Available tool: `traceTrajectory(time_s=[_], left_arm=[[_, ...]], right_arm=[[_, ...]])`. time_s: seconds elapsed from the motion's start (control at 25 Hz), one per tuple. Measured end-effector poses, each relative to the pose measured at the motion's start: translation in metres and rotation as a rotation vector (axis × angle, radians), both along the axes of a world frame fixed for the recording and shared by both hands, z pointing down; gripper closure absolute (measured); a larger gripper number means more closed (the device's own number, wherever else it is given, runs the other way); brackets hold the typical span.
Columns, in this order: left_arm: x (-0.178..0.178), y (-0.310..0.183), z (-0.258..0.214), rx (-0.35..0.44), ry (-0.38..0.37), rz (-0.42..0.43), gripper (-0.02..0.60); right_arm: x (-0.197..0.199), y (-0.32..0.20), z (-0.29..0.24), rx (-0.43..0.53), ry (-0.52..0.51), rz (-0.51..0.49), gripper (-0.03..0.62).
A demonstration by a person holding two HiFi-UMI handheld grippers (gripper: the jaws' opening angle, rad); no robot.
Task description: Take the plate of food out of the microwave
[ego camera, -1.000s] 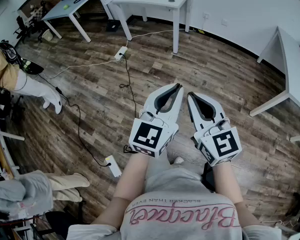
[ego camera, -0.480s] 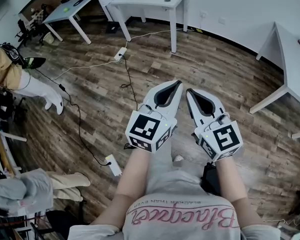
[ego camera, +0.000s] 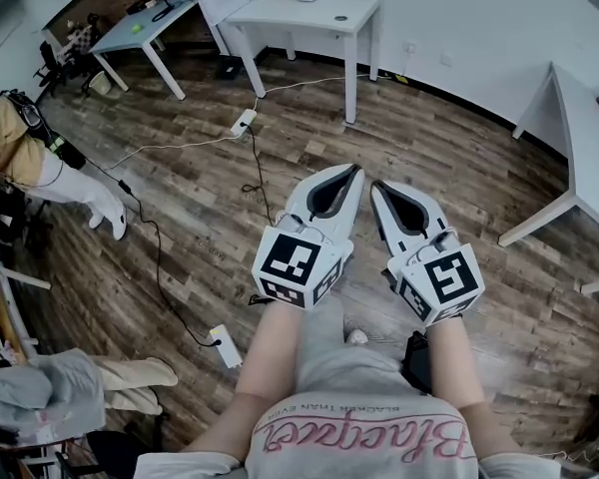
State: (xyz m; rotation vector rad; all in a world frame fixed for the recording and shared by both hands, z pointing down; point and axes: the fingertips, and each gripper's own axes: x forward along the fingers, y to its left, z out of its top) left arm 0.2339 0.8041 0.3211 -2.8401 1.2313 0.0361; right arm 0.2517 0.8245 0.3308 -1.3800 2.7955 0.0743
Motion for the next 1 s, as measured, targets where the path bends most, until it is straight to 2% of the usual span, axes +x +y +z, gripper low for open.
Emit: traceTrajectory(time_s=[0.16, 0.28, 0.4, 0.76, 1.0], left_arm=[[-0.012, -0.018, 0.002, -0.003, 0.018, -0.004, 0.577], [-0.018, -0.031, 0.003, -0.026, 0.061, 0.013, 0.577], [-0.024, -0.047, 0.004, -0.041, 0.090, 0.026, 0.575], [-0.059, -0.107, 0.006, -0.059, 0.109, 0.031, 0.575], [-0.078, -0.147, 0.011, -0.072, 0.105, 0.047, 0.575]], right_arm=[[-0.013, -0.013, 0.003, -0.066, -0.051, -0.012, 0.588], [-0.024, -0.028, 0.005, -0.067, -0.030, -0.030, 0.588], [-0.029, -0.047, 0.005, -0.075, -0.065, -0.040, 0.588], [-0.048, -0.108, -0.004, -0.072, -0.153, -0.060, 0.588], [-0.070, -0.149, -0.004, -0.064, -0.122, -0.052, 0.588]])
